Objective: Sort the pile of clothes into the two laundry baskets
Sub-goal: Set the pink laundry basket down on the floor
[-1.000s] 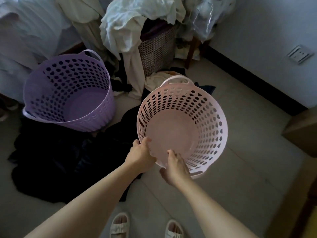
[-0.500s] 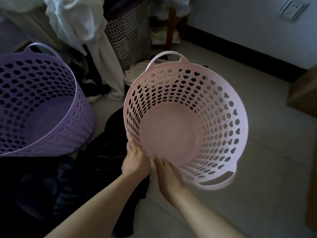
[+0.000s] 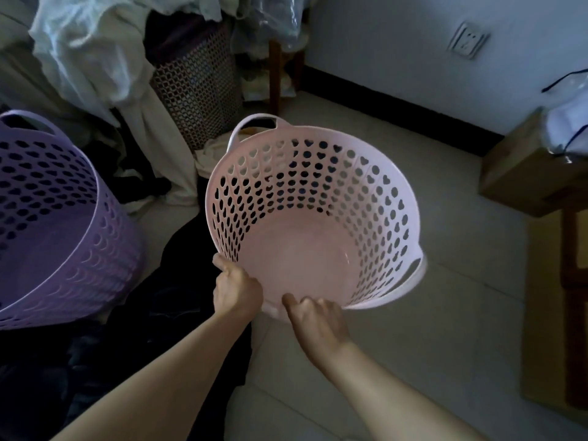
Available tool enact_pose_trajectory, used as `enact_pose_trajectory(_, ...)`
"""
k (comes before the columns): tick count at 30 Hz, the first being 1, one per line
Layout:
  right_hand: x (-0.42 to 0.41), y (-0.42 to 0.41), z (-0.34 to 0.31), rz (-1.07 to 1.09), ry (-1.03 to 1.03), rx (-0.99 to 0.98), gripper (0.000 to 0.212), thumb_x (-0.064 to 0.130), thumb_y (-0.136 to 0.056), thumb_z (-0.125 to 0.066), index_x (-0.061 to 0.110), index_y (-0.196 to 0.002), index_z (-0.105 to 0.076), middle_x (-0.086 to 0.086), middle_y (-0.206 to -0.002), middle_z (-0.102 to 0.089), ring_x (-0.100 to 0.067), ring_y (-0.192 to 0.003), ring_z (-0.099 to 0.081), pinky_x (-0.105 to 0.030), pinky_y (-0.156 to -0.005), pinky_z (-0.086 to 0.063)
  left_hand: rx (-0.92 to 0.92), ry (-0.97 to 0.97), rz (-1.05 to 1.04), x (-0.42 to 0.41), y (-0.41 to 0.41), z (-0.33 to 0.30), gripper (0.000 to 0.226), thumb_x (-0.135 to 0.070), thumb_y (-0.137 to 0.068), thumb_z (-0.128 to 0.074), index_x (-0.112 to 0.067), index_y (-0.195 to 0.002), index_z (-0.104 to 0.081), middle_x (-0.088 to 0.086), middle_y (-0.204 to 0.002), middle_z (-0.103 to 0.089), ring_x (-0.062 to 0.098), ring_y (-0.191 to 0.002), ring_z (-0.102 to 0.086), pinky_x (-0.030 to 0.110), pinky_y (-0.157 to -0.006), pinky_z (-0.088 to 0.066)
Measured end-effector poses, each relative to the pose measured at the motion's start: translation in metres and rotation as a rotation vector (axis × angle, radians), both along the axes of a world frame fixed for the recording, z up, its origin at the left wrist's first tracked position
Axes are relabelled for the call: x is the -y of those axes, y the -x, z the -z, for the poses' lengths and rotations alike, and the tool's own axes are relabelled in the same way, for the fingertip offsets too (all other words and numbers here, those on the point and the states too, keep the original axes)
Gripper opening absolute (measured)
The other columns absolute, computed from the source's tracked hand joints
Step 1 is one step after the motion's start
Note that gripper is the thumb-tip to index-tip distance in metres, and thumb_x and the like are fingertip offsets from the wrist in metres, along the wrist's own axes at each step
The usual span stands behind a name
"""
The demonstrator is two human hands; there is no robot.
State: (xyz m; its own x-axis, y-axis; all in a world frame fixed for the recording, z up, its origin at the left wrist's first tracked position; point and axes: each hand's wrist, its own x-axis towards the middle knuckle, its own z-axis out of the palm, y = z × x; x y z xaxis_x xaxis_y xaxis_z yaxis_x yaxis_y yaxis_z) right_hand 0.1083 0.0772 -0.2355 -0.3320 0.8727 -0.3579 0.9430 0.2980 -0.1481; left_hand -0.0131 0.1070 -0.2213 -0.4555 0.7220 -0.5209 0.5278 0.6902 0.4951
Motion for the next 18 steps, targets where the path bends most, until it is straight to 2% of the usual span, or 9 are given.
enact_pose_trajectory(2,-0.003,-0.013,-0.011,-0.014,-0.019,0.038,0.015,0.016,-0.047,-0.055,0.024,-0.057,-0.063,-0.003,-0.037,-0.051,-0.017,-0.027,-0.051,-0.018,-0.035,-0.015,-0.002,0.006,0.014,-0.004,-0.013,-0.011,0.036,-0.005,-0.092,-0.039,-0.002,-0.122,-0.021,0.026,-0.124,-0.052,0.041,-0.108,-0.054,0.044,-0.089,-0.047)
enact_pose_trajectory(4,-0.006,-0.029,-0.024,-0.006,-0.055,0.047,0.016,0.016,-0.046,-0.056,0.024,-0.057,-0.064,-0.002,-0.037,-0.050,-0.016,-0.027,-0.050,-0.020,-0.041,-0.012,-0.011,0.010,0.049,-0.010,-0.029,-0.022,0.033,-0.004,-0.091,-0.039,-0.003,-0.119,-0.022,0.026,-0.122,-0.052,0.042,-0.107,-0.054,0.044,-0.087,-0.046)
enact_pose_trajectory(8,-0.011,-0.069,-0.036,0.008,-0.045,0.034,0.031,0.019,-0.037,-0.078,0.025,-0.064,-0.064,0.000,-0.040,-0.051,-0.017,-0.029,-0.051,-0.021,-0.041,-0.012,-0.030,0.009,0.105,-0.025,-0.068,-0.044,0.030,-0.004,-0.092,-0.039,-0.002,-0.117,-0.023,0.027,-0.121,-0.052,0.043,-0.107,-0.054,0.041,-0.079,-0.041)
enact_pose_trajectory(10,-0.017,-0.087,-0.041,0.030,-0.027,0.018,0.031,0.019,-0.038,-0.078,0.025,-0.066,-0.064,-0.001,-0.040,-0.051,-0.018,-0.029,-0.051,-0.021,-0.040,-0.013,-0.024,0.000,0.135,-0.033,-0.087,-0.049,0.030,-0.004,-0.091,-0.039,-0.003,-0.116,-0.023,0.027,-0.121,-0.052,0.044,-0.108,-0.053,0.044,-0.085,-0.044)
enact_pose_trajectory(12,-0.023,-0.109,-0.041,0.058,-0.078,0.010,0.024,0.016,-0.045,-0.068,0.022,-0.068,-0.064,-0.002,-0.041,-0.052,-0.021,-0.031,-0.053,-0.022,-0.040,-0.015,-0.010,-0.001,0.160,-0.042,-0.108,-0.049,0.032,-0.004,-0.090,-0.039,-0.004,-0.117,-0.022,0.026,-0.121,-0.053,0.044,-0.108,-0.053,0.046,-0.089,-0.046)
enact_pose_trajectory(14,-0.029,-0.129,-0.043,0.045,-0.076,0.011,0.024,0.009,-0.060,-0.060,0.017,-0.082,-0.066,-0.007,-0.053,-0.060,-0.028,-0.044,-0.062,-0.026,-0.042,-0.022,-0.004,0.000,0.173,-0.049,-0.129,-0.046,0.034,-0.004,-0.090,-0.039,-0.003,-0.119,-0.022,0.026,-0.121,-0.053,0.042,-0.107,-0.055,0.045,-0.087,-0.046)
enact_pose_trajectory(15,-0.033,-0.142,-0.041,0.038,-0.094,-0.003,0.027,0.006,-0.072,-0.054,0.014,-0.096,-0.063,-0.012,-0.068,-0.065,-0.032,-0.059,-0.066,-0.030,-0.048,-0.027,0.004,-0.001,0.173,-0.053,-0.141,-0.043,0.034,-0.003,-0.090,-0.039,-0.003,-0.120,-0.022,0.026,-0.121,-0.053,0.041,-0.106,-0.055,0.043,-0.085,-0.045)
enact_pose_trajectory(17,-0.040,-0.161,-0.034,0.002,-0.102,0.003,0.032,0.006,-0.089,-0.040,0.012,-0.119,-0.051,-0.017,-0.099,-0.064,-0.036,-0.091,-0.065,-0.035,-0.062,-0.031,0.010,0.000,0.167,-0.058,-0.157,-0.034,0.036,-0.003,-0.091,-0.039,-0.001,-0.121,-0.022,0.026,-0.121,-0.053,0.040,-0.105,-0.055,0.042,-0.081,-0.044)
enact_pose_trajectory(18,-0.044,-0.170,-0.029,0.003,-0.074,0.003,0.033,0.007,-0.092,-0.037,0.012,-0.123,-0.047,-0.018,-0.107,-0.063,-0.036,-0.098,-0.062,-0.036,-0.065,-0.030,0.014,0.001,0.164,-0.060,-0.166,-0.028,0.036,-0.003,-0.091,-0.039,0.000,-0.122,-0.022,0.026,-0.120,-0.053,0.040,-0.104,-0.056,0.041,-0.080,-0.043)
